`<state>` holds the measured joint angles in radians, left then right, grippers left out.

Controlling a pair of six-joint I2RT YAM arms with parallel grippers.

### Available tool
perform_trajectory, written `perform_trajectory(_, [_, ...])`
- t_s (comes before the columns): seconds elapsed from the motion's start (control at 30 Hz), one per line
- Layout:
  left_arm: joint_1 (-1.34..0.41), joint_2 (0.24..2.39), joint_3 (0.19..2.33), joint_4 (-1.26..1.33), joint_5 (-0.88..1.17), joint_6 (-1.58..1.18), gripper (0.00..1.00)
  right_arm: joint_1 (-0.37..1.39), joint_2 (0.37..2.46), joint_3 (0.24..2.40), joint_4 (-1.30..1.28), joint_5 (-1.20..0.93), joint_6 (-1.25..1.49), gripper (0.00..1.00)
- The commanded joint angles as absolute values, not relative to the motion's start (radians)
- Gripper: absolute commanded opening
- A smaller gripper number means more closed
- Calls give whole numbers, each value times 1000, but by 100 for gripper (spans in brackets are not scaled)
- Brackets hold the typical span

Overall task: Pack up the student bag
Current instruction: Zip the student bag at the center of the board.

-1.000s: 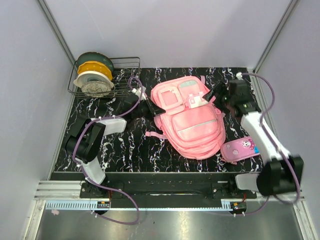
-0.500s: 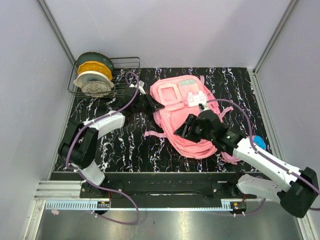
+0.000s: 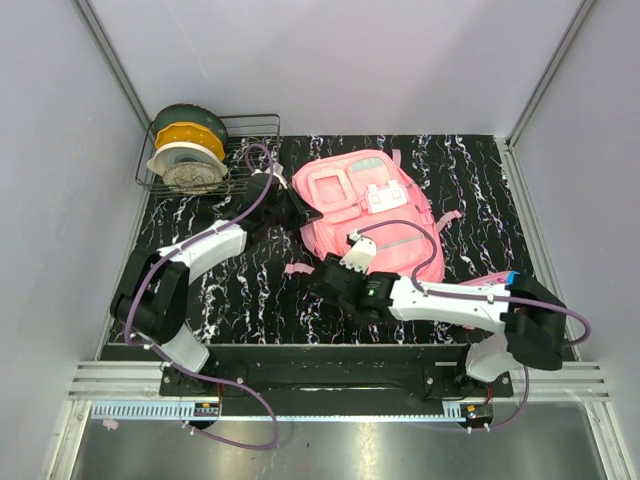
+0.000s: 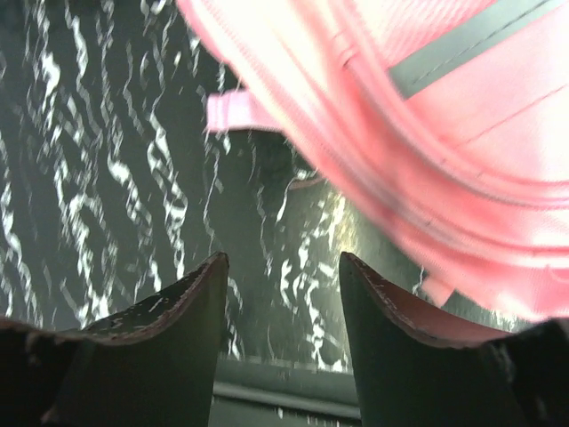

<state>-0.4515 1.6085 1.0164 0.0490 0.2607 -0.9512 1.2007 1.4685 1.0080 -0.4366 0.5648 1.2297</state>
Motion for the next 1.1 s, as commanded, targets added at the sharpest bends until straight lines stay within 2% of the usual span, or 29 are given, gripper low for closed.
perform_trajectory(0.0, [-442,1517,1068,132,239,-954,0,1206,1569,1074,-451,851,1388,58])
perform_trajectory(0.2, [-443,1500,1040,153,236,-953,0,1207,1807,1187,-449,1005,1460,55])
perform_trajectory(0.3, [-442,1494,1039,155,248,-948,0,1200,1854,1201,-448,1069,1517,52])
perform_trajectory(0.73, [-442,1450,971,198,264,-933,0,1077,1744,1129,-480,1092,1543,51])
perform_trajectory(0.97, [-442,1469,948,251,340,-928,0,1034,1692,1141,-480,1057,1353,50])
perform_trajectory(1.07, [-442,1482,954,255,370,-933,0,990,1664,1099,-459,977,1296,43])
